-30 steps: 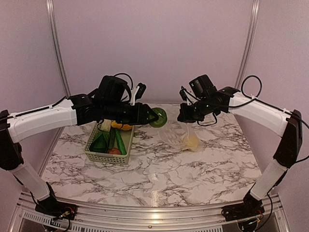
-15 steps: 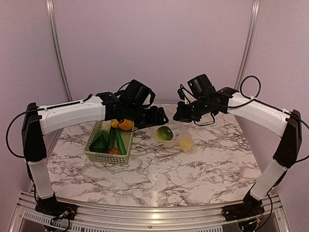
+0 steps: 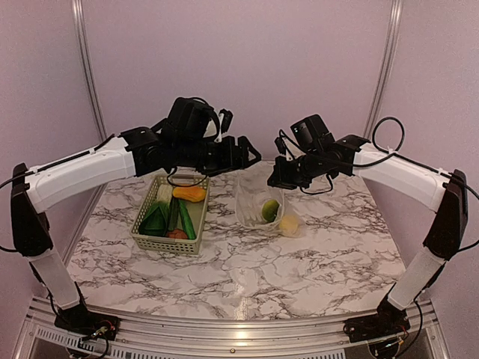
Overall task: Place the food in the zip-top bag and seal the zipper
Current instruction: Place the fake fruit in the zipper food storage bag, then pick up the fake fruit from the bin.
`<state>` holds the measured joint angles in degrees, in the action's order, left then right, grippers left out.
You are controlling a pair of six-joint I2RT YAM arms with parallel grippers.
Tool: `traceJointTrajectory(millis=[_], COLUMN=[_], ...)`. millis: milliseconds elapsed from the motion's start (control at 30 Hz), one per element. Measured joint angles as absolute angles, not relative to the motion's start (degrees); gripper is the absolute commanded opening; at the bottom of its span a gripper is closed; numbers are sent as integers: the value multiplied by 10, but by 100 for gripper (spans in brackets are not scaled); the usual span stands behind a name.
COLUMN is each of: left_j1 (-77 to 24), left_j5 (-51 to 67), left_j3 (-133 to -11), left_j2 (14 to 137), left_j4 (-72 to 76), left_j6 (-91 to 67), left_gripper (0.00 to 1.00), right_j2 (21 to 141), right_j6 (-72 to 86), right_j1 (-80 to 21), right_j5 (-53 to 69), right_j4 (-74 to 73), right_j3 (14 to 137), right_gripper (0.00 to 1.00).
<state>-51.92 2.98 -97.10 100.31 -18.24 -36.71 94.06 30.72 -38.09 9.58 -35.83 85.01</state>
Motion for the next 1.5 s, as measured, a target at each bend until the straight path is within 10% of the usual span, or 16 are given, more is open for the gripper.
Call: traceJointTrajectory(millis=[667, 1500], left_j1=[-394, -335], left_j5=[-81, -69], left_j3=[-714, -644], left_j2=[754, 741], left_j4=[-224, -346], left_j6=[-332, -375], left_gripper=[88, 98], right_j2=[941, 857], right_j6=[313, 282], right_j1=[-381, -381], right_j5=[99, 94], right_j4=[-358, -430], right_j3=[850, 748], right_gripper=[2, 0])
